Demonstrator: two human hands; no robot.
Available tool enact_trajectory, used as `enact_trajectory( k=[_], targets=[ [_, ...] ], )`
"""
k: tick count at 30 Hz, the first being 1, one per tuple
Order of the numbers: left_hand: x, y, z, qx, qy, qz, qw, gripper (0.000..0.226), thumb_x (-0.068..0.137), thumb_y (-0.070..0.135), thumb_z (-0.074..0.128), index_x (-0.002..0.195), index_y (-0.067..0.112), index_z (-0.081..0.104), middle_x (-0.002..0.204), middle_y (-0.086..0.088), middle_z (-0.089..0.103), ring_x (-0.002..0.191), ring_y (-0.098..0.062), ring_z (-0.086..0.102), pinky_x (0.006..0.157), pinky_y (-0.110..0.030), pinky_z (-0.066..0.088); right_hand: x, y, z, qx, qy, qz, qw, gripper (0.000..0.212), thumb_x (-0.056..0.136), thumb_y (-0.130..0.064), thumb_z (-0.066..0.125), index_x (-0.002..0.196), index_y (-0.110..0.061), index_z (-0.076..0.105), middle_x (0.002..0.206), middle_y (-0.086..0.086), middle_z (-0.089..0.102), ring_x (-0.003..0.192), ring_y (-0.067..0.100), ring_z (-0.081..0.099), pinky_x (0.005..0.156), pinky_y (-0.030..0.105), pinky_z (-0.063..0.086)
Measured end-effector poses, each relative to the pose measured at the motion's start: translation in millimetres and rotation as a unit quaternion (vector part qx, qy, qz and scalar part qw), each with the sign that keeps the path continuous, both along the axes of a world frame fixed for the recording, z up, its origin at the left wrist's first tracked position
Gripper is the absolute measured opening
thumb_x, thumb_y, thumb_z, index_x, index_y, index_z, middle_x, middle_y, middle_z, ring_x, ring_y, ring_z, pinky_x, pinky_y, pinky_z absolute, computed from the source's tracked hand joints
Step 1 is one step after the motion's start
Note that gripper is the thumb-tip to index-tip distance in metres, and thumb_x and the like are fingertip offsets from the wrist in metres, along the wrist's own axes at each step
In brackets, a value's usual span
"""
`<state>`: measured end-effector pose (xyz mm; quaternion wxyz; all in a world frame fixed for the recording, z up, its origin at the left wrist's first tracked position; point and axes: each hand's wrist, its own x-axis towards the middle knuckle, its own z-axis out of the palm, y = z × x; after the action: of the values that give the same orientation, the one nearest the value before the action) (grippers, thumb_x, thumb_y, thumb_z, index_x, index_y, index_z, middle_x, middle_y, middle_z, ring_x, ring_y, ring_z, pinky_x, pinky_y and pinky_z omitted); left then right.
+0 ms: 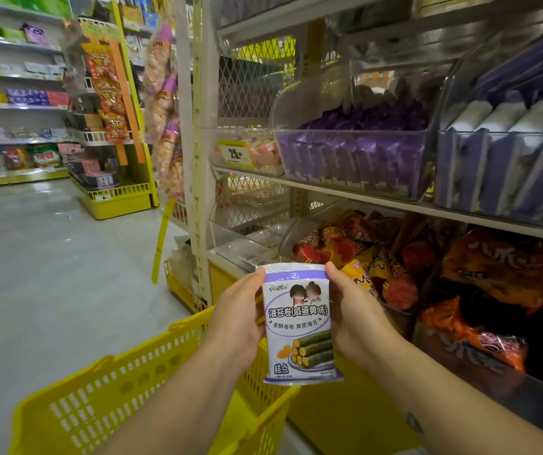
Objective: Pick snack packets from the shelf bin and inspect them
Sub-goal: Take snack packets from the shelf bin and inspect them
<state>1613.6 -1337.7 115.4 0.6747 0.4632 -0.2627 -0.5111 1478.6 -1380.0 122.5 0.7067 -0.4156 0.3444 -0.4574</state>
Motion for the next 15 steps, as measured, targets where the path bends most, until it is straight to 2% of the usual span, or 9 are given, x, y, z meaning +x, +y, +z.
enact_trajectory(
  k=[2, 4, 7, 10, 13, 15],
  targets=[
    [1, 3, 1, -0.002, -0.005, 0.005, 1.0, 0.022, 0.097, 0.03, 0.054, 0.107, 0.015, 0.066, 0.092, -0.005, 0.077, 0.082, -0.017, 0.071, 0.073, -0.034, 0.054, 1, 0, 0, -0.01, 0.006, 0.019, 1.0, 0.035, 0.097, -0.036, 0.05, 0.094, -0.006, 0.069, 0.091, 0.015, 0.075, 0.083, 0.026, 0.074, 0.075, 0.041, 0.056],
    [3, 5, 3, 0.0, -0.008, 0.011, 1.0, 0.023, 0.097, 0.031, 0.054, 0.108, 0.014, 0.065, 0.09, -0.006, 0.077, 0.082, -0.017, 0.071, 0.075, -0.036, 0.055, -2, 0, 2, -0.024, 0.025, 0.051, 0.998, 0.039, 0.092, -0.041, 0.053, 0.105, -0.008, 0.069, 0.103, 0.013, 0.074, 0.102, 0.03, 0.069, 0.093, 0.047, 0.051],
    [10, 7, 11, -0.015, 0.013, 0.011, 1.0, 0.027, 0.098, 0.031, 0.053, 0.112, 0.011, 0.064, 0.095, -0.009, 0.076, 0.085, -0.019, 0.072, 0.076, -0.038, 0.056, -11, 3, 5, -0.078, 0.136, 0.166, 0.974, 0.05, 0.082, -0.046, 0.058, 0.117, -0.01, 0.066, 0.115, 0.012, 0.071, 0.112, 0.032, 0.063, 0.1, 0.05, 0.047],
    [18, 9, 19, -0.029, 0.024, -0.002, 0.999, 0.025, 0.097, 0.031, 0.054, 0.108, 0.011, 0.065, 0.095, -0.008, 0.076, 0.083, -0.019, 0.072, 0.072, -0.038, 0.058, -20, 5, 4, -0.076, 0.167, 0.247, 0.952, 0.051, 0.087, -0.033, 0.058, 0.125, 0.001, 0.058, 0.125, 0.024, 0.061, 0.113, 0.036, 0.059, 0.104, 0.055, 0.043],
    [24, 12, 22, -0.013, 0.008, -0.075, 0.997, 0.028, 0.095, 0.034, 0.055, 0.107, 0.013, 0.068, 0.101, -0.007, 0.076, 0.083, -0.019, 0.074, 0.062, -0.037, 0.059, -22, 5, 5, -0.057, 0.143, 0.235, 0.96, 0.043, 0.087, -0.028, 0.058, 0.119, 0.0, 0.063, 0.12, 0.023, 0.065, 0.1, 0.03, 0.064, 0.098, 0.048, 0.05],
    [30, 16, 21, 0.007, -0.035, -0.157, 0.987, 0.03, 0.091, 0.035, 0.058, 0.113, 0.016, 0.068, 0.107, -0.007, 0.074, 0.091, -0.02, 0.073, 0.062, -0.035, 0.059, -21, 4, 7, -0.038, 0.113, 0.202, 0.972, 0.037, 0.086, -0.028, 0.057, 0.111, -0.003, 0.067, 0.112, 0.019, 0.069, 0.094, 0.028, 0.068, 0.093, 0.044, 0.053]
  ],
)
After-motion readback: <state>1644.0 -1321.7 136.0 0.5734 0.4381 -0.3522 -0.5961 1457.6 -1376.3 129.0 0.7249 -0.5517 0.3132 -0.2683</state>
